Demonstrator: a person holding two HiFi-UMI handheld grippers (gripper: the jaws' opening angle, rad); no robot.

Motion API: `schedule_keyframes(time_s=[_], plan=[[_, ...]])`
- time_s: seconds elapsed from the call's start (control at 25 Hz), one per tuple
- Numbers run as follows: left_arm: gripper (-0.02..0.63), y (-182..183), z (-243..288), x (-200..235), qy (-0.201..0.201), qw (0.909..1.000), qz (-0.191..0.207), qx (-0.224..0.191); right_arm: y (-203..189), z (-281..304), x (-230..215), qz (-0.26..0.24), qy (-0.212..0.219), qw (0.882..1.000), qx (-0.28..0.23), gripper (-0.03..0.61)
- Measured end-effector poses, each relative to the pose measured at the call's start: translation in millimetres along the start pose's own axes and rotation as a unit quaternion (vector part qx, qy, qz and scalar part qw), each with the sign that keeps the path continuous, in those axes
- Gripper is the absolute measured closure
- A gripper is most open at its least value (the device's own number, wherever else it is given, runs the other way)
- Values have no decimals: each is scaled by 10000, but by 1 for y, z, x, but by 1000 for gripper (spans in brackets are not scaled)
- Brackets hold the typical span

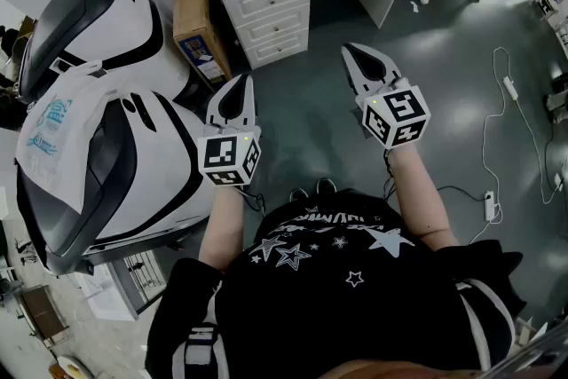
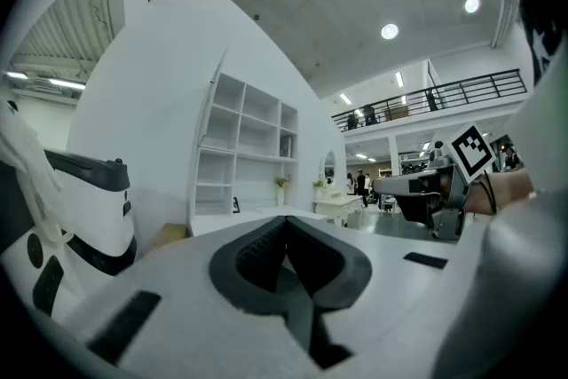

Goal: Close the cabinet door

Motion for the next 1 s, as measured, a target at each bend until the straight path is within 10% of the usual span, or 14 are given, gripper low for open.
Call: schedule_keyframes(time_s=[1.0], plan=[[604, -7, 10, 78, 213, 9992, -326, -75, -17, 77, -15, 921, -7, 9947, -466, 572]])
Point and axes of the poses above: the fingertips, and each gripper's own axes: z forward along the fingers, x to its left, y out of its top, the point moved 7 cm from there along -z, backward along the fingers, and after that the axes turned 6 degrees about -z, right-handed, at the moved point
